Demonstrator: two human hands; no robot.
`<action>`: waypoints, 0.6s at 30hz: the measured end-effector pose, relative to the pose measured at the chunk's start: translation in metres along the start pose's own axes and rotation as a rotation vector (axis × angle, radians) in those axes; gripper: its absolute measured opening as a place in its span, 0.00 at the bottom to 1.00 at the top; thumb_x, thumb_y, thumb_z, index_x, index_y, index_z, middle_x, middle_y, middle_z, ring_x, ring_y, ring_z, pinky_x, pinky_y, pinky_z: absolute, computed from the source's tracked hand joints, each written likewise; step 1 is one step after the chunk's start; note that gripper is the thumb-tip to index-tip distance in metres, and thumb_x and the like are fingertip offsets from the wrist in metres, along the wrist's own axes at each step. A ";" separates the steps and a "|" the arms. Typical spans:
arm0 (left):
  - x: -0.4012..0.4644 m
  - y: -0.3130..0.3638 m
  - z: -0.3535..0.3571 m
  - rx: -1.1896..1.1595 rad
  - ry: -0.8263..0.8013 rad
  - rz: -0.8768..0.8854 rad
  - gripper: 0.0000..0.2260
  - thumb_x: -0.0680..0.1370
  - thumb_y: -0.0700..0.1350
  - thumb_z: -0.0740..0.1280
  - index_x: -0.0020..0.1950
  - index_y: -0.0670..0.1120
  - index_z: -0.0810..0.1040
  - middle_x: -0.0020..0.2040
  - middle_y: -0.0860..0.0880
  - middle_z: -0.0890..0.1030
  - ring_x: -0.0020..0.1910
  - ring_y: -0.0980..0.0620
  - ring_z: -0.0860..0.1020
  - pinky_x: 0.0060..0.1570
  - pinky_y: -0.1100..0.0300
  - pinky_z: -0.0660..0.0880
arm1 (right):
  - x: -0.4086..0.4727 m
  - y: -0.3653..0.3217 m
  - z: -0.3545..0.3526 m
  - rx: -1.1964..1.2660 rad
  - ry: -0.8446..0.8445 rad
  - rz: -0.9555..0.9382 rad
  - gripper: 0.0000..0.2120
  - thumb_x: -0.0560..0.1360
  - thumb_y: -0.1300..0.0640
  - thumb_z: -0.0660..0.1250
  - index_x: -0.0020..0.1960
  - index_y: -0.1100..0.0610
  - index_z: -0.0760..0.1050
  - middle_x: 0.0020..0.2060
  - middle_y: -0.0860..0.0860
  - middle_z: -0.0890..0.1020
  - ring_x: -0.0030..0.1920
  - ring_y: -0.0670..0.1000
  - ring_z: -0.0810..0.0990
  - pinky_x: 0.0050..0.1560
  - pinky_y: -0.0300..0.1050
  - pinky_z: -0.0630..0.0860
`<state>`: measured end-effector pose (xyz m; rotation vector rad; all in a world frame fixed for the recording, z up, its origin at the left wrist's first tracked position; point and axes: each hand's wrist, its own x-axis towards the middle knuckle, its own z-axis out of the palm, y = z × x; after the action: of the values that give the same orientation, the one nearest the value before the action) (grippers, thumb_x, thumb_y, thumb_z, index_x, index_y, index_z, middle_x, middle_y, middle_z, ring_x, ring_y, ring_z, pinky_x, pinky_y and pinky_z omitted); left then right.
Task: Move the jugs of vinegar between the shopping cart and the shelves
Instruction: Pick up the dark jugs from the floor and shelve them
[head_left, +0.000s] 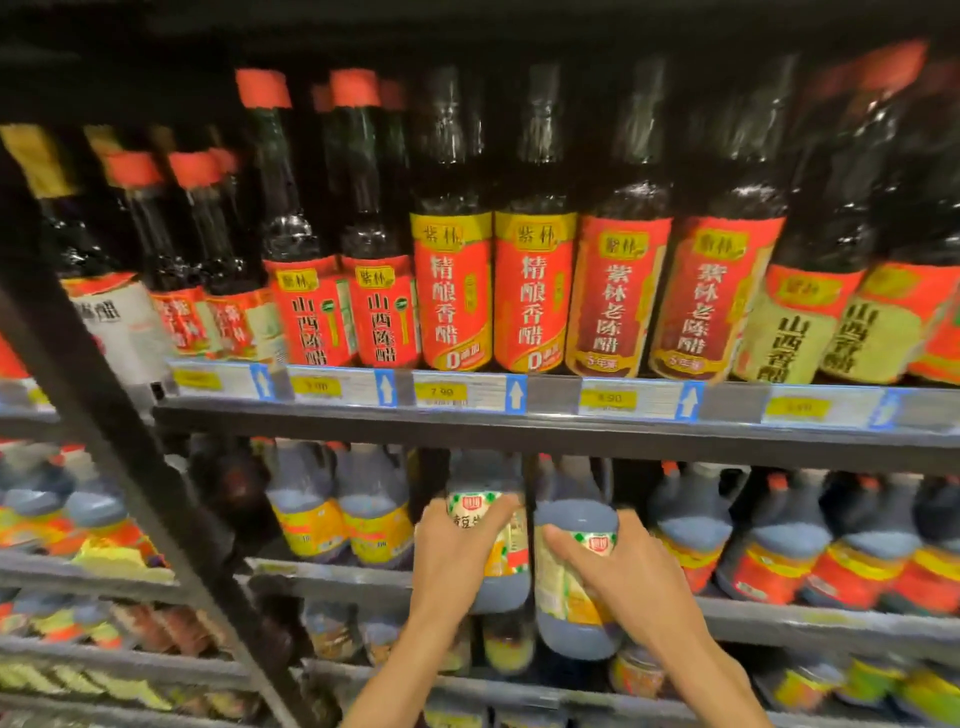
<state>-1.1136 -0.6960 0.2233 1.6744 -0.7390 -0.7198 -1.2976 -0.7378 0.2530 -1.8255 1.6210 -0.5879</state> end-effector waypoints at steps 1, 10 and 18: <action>0.007 0.004 0.000 0.005 -0.001 0.001 0.14 0.69 0.56 0.79 0.46 0.50 0.80 0.38 0.56 0.85 0.38 0.59 0.83 0.41 0.57 0.80 | 0.001 -0.002 0.000 0.000 0.013 0.019 0.34 0.64 0.22 0.66 0.54 0.49 0.70 0.48 0.45 0.79 0.47 0.52 0.77 0.47 0.50 0.76; 0.045 0.010 0.006 0.119 0.053 0.100 0.31 0.63 0.54 0.76 0.63 0.43 0.78 0.57 0.45 0.84 0.55 0.42 0.81 0.51 0.53 0.76 | 0.005 -0.023 0.001 -0.028 0.143 0.126 0.37 0.63 0.21 0.65 0.49 0.54 0.74 0.41 0.48 0.81 0.45 0.52 0.80 0.43 0.50 0.76; 0.041 -0.013 0.006 0.137 0.139 0.316 0.30 0.60 0.61 0.78 0.57 0.49 0.76 0.48 0.51 0.83 0.47 0.49 0.82 0.46 0.54 0.80 | 0.024 -0.030 0.017 -0.016 0.287 0.100 0.44 0.57 0.19 0.61 0.59 0.52 0.73 0.41 0.53 0.85 0.46 0.60 0.83 0.43 0.50 0.77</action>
<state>-1.0920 -0.7290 0.2054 1.6601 -0.9431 -0.3344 -1.2609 -0.7570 0.2604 -1.7202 1.8958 -0.8233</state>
